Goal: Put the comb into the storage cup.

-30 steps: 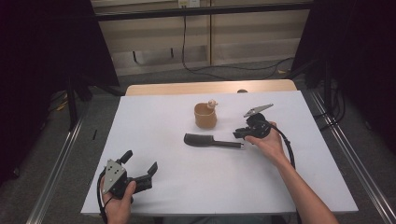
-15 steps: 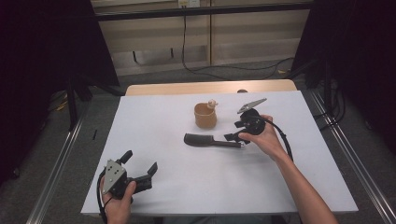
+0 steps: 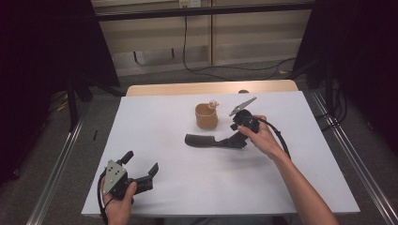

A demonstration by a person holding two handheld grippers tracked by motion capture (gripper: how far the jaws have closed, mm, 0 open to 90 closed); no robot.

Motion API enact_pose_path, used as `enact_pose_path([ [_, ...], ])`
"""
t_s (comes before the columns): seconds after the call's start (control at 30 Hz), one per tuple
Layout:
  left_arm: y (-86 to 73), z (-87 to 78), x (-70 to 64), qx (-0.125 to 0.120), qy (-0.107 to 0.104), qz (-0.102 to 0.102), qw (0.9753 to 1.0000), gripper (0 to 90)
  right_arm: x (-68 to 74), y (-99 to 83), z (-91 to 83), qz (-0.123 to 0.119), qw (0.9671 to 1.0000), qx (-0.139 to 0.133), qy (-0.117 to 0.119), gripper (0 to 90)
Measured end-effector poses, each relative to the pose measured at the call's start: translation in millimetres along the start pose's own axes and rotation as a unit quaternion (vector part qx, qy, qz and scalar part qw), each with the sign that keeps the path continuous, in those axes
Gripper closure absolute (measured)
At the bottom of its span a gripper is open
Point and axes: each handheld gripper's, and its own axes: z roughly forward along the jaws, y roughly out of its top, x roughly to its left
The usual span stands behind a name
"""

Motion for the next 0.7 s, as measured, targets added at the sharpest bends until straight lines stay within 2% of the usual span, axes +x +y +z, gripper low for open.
enact_pose_path([
  [0.07, 0.2, -0.5, 0.1, 0.001, 0.000, 0.003, 1.0000, 1.9, 0.0, 1.4, 2.1, -0.009, 0.9998, -0.009, -0.012, 11.3],
  [0.1, 0.2, -0.4, 0.1, 0.000, -0.001, 0.003, 1.0000, 1.9, -0.3, 1.8, 3.1, -0.004, 0.9998, -0.011, -0.018, 11.4],
  [0.17, 0.2, -0.1, 0.1, 0.000, -0.001, 0.001, 1.0000, 1.9, -1.8, 2.8, 3.9, 0.006, 0.9999, -0.009, -0.001, 10.2],
  [0.23, -0.1, 0.3, 0.1, 0.001, -0.001, 0.001, 1.0000, 1.9, -0.2, 3.7, 4.7, -0.009, 0.9999, -0.005, -0.010, 11.2],
  [0.3, 0.1, 0.3, -0.3, 0.000, -0.004, 0.001, 1.0000, 1.9, 1.3, 5.4, 4.7, -0.010, 0.9999, 0.011, -0.002, 8.1],
  [0.4, 0.6, 0.0, -1.4, -0.004, -0.009, 0.004, 0.9999, 1.9, 3.8, 7.6, 7.8, -0.035, 0.9983, 0.042, 0.016, 10.0],
  [0.43, 0.6, -0.1, -1.3, -0.002, -0.009, 0.007, 0.9999, 1.9, 4.5, 8.5, 9.4, -0.042, 0.9978, 0.050, 0.015, 10.9],
  [0.53, 0.2, 0.6, -1.1, -0.002, -0.009, 0.004, 0.9999, 1.9, 7.4, 12.1, 15.3, -0.062, 0.9951, 0.074, 0.024, 10.3],
  [0.7, 0.2, -0.1, -0.6, -0.002, -0.008, 0.004, 1.0000, 1.9, 9.1, 19.8, 24.5, -0.087, 0.9896, 0.112, 0.026, 18.2],
])
